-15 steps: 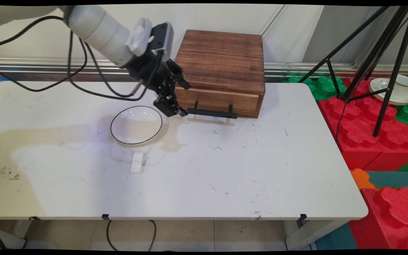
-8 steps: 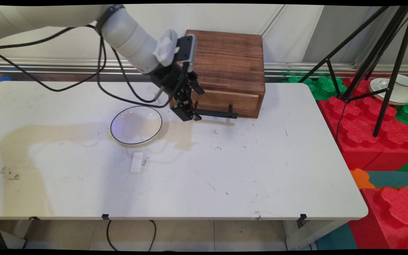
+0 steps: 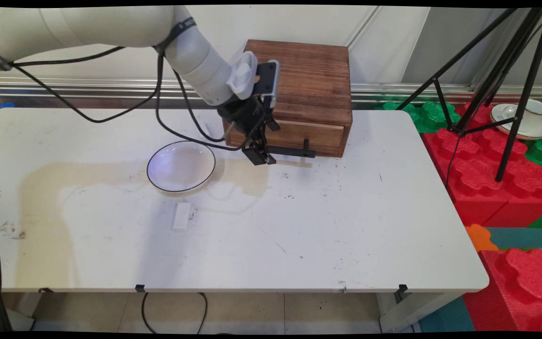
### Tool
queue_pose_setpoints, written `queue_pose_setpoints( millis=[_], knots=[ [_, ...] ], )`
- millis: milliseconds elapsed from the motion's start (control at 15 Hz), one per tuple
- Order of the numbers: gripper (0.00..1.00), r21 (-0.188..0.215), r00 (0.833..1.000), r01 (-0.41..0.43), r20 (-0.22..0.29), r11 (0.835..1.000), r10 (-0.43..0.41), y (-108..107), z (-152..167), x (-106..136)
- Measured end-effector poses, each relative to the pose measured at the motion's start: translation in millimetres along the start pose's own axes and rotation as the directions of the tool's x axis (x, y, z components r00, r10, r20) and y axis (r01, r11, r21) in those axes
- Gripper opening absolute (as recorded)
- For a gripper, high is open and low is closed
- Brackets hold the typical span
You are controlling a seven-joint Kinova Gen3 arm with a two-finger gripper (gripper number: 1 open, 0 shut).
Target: Open the drawer
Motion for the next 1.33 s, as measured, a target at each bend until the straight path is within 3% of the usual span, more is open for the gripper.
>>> queue_pose_setpoints(
  millis=[1333],
  knots=[
    [1.00,-0.008,0.993,-0.019,0.115,1.000,0.020,-15.7,75.3,3.2]
  ],
)
